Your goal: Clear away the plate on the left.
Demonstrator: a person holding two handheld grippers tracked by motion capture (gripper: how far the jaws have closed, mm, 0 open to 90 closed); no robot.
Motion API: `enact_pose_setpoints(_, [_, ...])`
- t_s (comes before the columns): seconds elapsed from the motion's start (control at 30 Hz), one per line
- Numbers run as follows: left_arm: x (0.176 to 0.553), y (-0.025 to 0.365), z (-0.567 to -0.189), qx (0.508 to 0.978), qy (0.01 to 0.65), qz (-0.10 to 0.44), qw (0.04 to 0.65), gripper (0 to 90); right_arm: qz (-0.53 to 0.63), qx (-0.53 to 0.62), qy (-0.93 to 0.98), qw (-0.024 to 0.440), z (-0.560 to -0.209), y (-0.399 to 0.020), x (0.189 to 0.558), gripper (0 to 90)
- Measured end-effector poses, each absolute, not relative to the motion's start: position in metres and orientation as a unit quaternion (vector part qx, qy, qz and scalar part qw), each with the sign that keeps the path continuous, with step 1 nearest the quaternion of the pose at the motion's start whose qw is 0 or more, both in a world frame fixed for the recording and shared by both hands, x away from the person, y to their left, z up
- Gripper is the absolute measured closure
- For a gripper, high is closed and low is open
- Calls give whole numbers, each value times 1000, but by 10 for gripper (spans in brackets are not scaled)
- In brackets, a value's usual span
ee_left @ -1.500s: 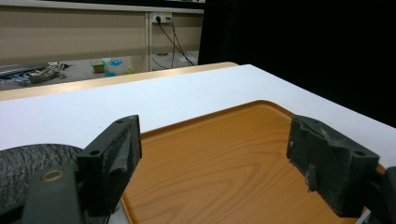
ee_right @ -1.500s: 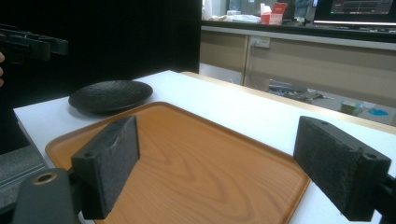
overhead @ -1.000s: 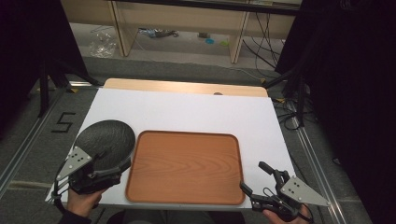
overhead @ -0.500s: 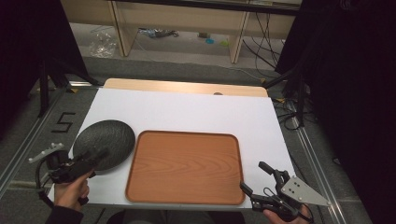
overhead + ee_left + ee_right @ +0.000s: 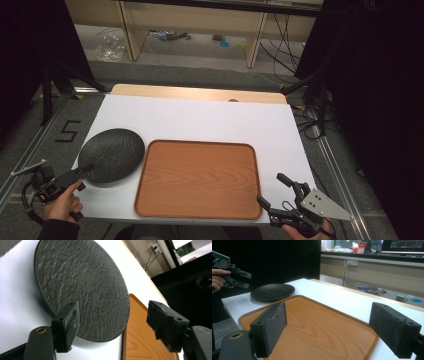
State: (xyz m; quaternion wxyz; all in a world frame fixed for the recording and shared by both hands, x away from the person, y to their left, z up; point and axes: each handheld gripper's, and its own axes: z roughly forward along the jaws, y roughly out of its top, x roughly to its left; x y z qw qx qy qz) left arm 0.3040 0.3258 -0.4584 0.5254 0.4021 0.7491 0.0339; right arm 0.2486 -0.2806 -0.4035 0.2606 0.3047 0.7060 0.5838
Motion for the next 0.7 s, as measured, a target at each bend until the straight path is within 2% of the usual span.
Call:
enact_pose_setpoints(0.5, [301, 341, -473, 351, 786, -25, 507, 291, 584, 301, 709, 258, -403, -280, 248, 156])
enact_pose_setpoints(0.7, [303, 341, -475, 359, 790, -26, 496, 297, 588, 299, 706, 257, -404, -279, 249, 157])
